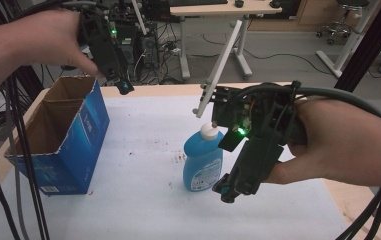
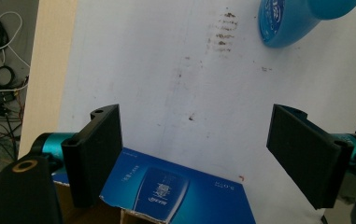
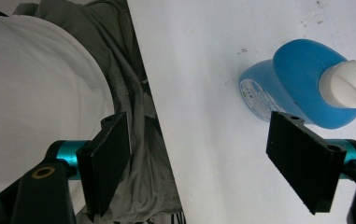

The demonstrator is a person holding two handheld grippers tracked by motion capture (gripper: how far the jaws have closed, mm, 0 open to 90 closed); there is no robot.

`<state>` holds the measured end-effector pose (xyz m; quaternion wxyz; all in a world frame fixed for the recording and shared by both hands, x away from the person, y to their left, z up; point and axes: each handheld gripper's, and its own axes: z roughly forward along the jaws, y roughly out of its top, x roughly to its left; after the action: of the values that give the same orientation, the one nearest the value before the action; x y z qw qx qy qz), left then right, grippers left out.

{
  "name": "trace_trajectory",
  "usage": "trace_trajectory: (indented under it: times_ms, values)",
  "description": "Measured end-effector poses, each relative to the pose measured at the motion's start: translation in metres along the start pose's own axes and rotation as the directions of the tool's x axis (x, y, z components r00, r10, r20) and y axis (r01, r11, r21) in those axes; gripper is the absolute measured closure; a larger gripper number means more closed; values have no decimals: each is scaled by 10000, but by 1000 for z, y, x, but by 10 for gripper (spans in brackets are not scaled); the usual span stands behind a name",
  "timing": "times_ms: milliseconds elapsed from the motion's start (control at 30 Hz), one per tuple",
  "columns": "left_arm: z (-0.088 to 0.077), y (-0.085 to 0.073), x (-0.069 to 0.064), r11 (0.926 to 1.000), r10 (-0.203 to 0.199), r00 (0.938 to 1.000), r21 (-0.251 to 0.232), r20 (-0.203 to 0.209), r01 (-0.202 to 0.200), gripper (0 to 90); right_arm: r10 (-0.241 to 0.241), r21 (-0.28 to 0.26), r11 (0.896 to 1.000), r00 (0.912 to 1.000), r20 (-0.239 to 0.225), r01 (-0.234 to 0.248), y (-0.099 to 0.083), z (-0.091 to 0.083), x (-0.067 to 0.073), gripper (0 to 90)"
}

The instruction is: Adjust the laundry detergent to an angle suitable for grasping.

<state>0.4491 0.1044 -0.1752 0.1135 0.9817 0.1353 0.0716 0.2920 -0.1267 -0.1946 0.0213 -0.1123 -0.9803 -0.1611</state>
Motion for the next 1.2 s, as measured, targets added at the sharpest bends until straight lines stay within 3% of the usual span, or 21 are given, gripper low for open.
trace_trajectory:
  times_ms: [667,1000,1200]
  values:
    - [-1,1,-4,9999,121,9997,37,-190,-120,184,-66,-96,9999,10000,-56,66,-4,5,-6,215]
    - [3,6,-14,9992,300,9995,-265,-66,-302,184,30,-185,9998,10000,-63,-31,-9,1,-6,215]
    - [7,5,-24,9961,305,9995,-824,30,-302,184,145,-344,9993,9999,-23,-145,-13,-4,-4,215]
